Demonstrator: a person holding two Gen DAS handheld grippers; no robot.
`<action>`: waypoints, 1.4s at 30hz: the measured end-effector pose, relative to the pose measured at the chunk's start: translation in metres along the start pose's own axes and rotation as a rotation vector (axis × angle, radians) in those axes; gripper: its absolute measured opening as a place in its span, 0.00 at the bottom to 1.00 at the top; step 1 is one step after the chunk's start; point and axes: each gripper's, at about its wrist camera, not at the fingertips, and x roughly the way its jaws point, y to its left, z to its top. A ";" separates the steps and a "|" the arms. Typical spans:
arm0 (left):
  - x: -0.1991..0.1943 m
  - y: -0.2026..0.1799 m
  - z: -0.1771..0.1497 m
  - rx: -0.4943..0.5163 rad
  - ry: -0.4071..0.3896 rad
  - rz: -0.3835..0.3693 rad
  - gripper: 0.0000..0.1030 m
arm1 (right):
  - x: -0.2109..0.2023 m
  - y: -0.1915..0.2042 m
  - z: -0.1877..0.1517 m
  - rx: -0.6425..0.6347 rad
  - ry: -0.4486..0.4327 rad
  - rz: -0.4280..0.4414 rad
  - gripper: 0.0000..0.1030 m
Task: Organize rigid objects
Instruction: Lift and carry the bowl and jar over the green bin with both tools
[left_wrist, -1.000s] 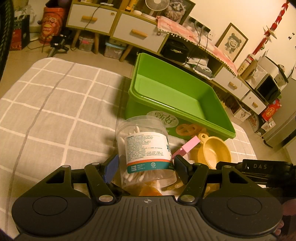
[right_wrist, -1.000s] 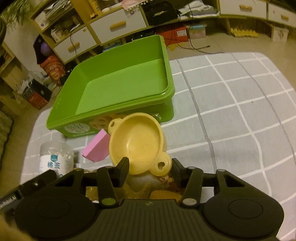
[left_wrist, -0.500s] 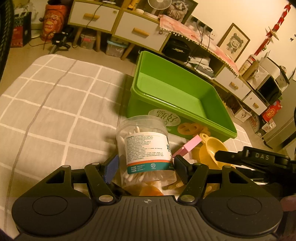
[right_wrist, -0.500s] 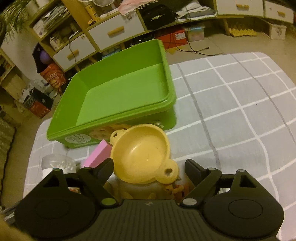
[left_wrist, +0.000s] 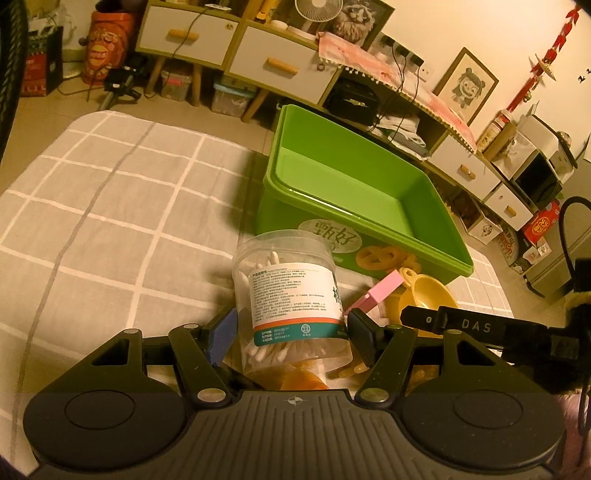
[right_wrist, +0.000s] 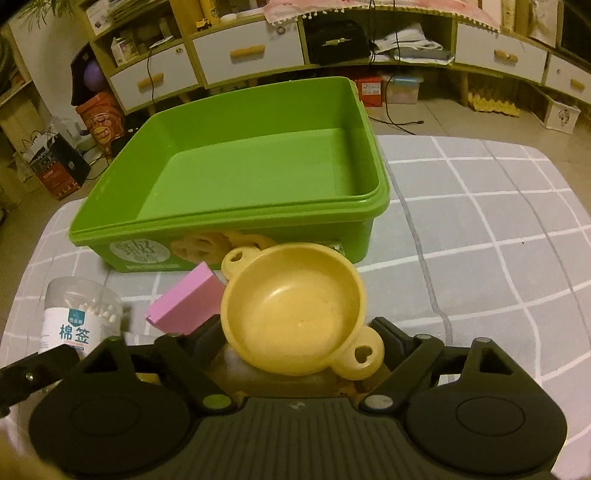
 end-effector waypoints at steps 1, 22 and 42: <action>-0.001 0.000 0.000 0.001 -0.002 0.000 0.67 | -0.002 -0.002 0.000 0.004 -0.004 0.001 0.71; -0.023 0.005 0.002 -0.007 -0.048 0.008 0.67 | -0.039 -0.024 -0.005 0.183 0.023 0.156 0.54; -0.032 -0.005 0.022 0.007 -0.061 -0.047 0.39 | -0.084 -0.039 0.010 0.257 -0.038 0.242 0.54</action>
